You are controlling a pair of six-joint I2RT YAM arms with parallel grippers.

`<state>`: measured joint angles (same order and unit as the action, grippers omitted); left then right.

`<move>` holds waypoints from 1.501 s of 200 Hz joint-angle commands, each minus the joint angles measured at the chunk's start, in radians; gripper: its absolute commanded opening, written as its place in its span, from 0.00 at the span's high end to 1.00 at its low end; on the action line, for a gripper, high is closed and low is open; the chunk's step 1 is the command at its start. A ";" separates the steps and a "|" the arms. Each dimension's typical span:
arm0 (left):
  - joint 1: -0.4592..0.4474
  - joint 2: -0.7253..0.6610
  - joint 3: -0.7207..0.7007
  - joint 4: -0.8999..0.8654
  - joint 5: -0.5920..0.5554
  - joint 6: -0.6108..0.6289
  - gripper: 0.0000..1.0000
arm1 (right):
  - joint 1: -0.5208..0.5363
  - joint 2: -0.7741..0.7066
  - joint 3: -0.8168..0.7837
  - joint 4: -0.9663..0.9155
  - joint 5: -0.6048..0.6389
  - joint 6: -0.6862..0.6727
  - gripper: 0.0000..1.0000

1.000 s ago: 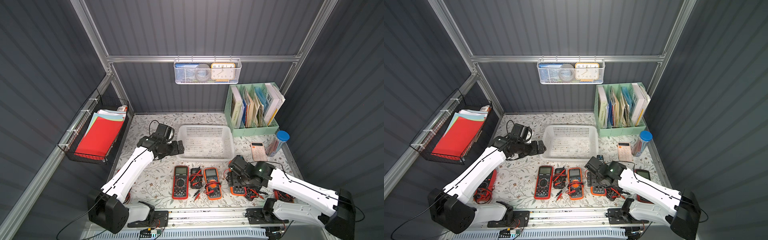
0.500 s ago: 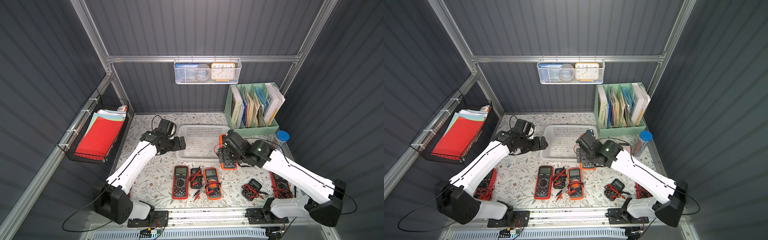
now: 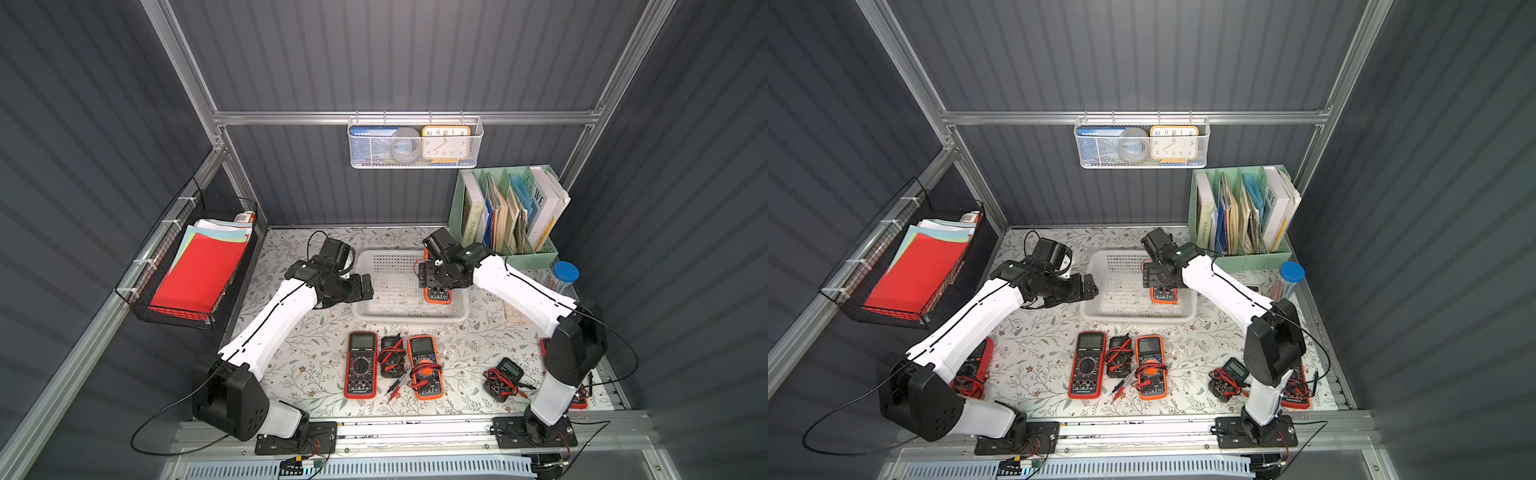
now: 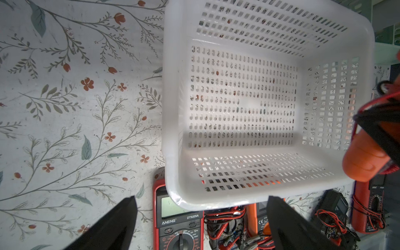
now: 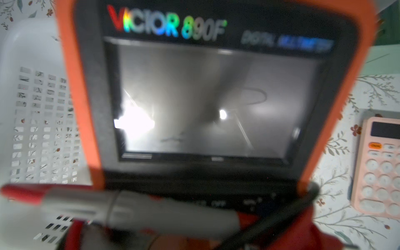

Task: Put the multimeter into the basket
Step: Place the multimeter in the basket.

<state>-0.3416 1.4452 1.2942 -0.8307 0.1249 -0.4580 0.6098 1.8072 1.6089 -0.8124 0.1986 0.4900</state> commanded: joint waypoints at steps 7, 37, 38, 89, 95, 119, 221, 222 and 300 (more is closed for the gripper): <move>-0.003 0.002 0.009 -0.019 0.008 0.022 0.01 | -0.020 0.046 0.040 0.036 -0.011 -0.013 0.63; -0.004 -0.001 0.010 -0.022 0.007 0.023 0.01 | -0.038 0.111 0.044 0.030 -0.017 -0.017 0.63; -0.004 -0.001 0.010 -0.023 0.008 0.023 0.01 | -0.039 0.113 0.043 0.029 -0.017 -0.017 0.63; -0.004 -0.012 0.004 -0.021 0.007 0.018 0.01 | -0.067 0.191 0.033 0.023 -0.030 -0.011 0.61; -0.004 -0.013 0.004 -0.021 0.007 0.017 0.01 | -0.069 0.201 0.036 0.024 -0.030 -0.009 0.61; -0.005 -0.016 0.004 -0.021 0.006 0.016 0.01 | -0.076 0.239 0.049 0.025 -0.037 -0.001 0.57; -0.005 -0.024 0.016 -0.030 0.003 0.018 0.01 | -0.076 0.261 0.072 0.009 -0.013 0.021 0.14; -0.005 -0.024 0.016 -0.030 0.003 0.018 0.01 | -0.077 0.261 0.071 0.010 -0.013 0.021 0.14; -0.005 -0.022 0.016 -0.032 0.006 0.014 0.01 | -0.076 0.249 0.107 -0.039 0.040 0.036 0.01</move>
<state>-0.3416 1.4445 1.2942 -0.8345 0.1272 -0.4580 0.5373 2.0663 1.7153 -0.8116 0.2138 0.5079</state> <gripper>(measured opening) 0.992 0.988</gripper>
